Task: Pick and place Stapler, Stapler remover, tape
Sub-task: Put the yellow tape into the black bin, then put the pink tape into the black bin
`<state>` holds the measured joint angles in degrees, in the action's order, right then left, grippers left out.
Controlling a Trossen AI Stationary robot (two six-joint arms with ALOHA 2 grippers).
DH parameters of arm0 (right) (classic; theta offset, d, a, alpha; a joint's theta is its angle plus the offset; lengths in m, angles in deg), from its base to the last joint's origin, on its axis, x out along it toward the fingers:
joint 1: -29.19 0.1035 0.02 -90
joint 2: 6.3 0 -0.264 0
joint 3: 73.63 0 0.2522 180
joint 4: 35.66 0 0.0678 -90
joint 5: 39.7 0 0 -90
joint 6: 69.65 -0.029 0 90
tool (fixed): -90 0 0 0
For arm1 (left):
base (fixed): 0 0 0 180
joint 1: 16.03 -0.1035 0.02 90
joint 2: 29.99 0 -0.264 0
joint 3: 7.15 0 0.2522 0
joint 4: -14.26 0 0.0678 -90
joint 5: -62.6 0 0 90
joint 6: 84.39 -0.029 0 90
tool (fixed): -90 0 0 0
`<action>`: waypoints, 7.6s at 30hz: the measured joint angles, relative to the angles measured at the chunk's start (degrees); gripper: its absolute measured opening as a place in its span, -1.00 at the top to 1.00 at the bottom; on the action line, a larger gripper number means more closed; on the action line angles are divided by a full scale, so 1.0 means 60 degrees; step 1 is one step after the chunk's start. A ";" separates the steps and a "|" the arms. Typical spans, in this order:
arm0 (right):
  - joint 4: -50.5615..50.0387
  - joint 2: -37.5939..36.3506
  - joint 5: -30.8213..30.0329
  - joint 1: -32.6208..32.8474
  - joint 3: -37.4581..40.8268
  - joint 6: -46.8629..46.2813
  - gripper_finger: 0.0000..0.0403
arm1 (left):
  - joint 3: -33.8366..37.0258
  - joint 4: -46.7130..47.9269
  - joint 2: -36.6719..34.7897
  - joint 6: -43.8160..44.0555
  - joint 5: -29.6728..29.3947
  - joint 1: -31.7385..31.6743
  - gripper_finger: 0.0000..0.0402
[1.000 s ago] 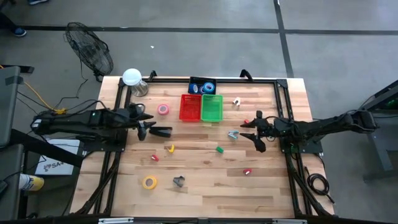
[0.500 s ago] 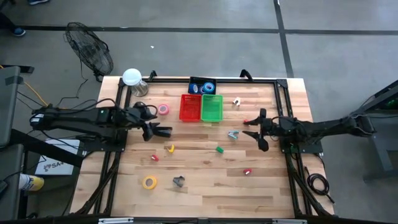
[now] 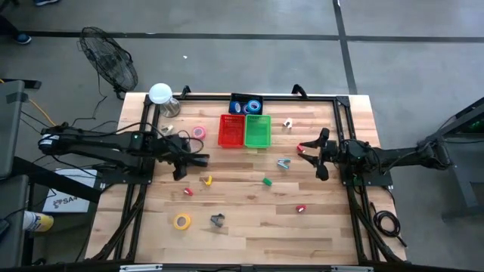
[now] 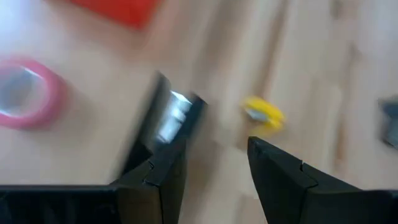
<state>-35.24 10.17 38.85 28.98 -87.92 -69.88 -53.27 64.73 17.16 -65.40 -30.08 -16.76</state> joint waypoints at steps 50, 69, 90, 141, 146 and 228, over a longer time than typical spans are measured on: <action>0.0024 0.0000 0.0004 0.0000 0.0007 0.0291 0.08 | -0.3480 0.1489 0.6824 1.0827 0.0907 0.7016 0.18; 0.0028 0.0003 0.0007 0.0000 0.0007 0.0291 0.08 | -0.3534 0.1800 0.7312 1.1740 0.0814 0.7328 0.18; 0.0024 0.0004 0.0006 -0.0004 0.0007 0.0291 0.08 | -0.3520 0.1374 0.7871 1.2141 0.0895 0.7501 0.68; -0.0036 0.0011 0.0006 -0.0001 0.0007 0.0292 0.08 | -0.7469 -0.2637 0.8109 -0.2627 0.0055 -0.5477 0.82; -0.0034 0.0011 0.0004 -0.0001 0.0007 0.0291 0.08 | -0.7457 -0.3340 0.8860 -0.2696 0.0543 -0.6043 0.82; -0.0038 0.0011 0.0044 -0.0004 0.0011 0.0291 0.08 | -0.7457 -0.6243 1.0952 -0.9542 0.0074 -0.6066 0.29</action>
<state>-35.47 10.24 39.12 28.96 -87.86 -68.13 -98.01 27.27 82.86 -122.66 -29.64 -53.16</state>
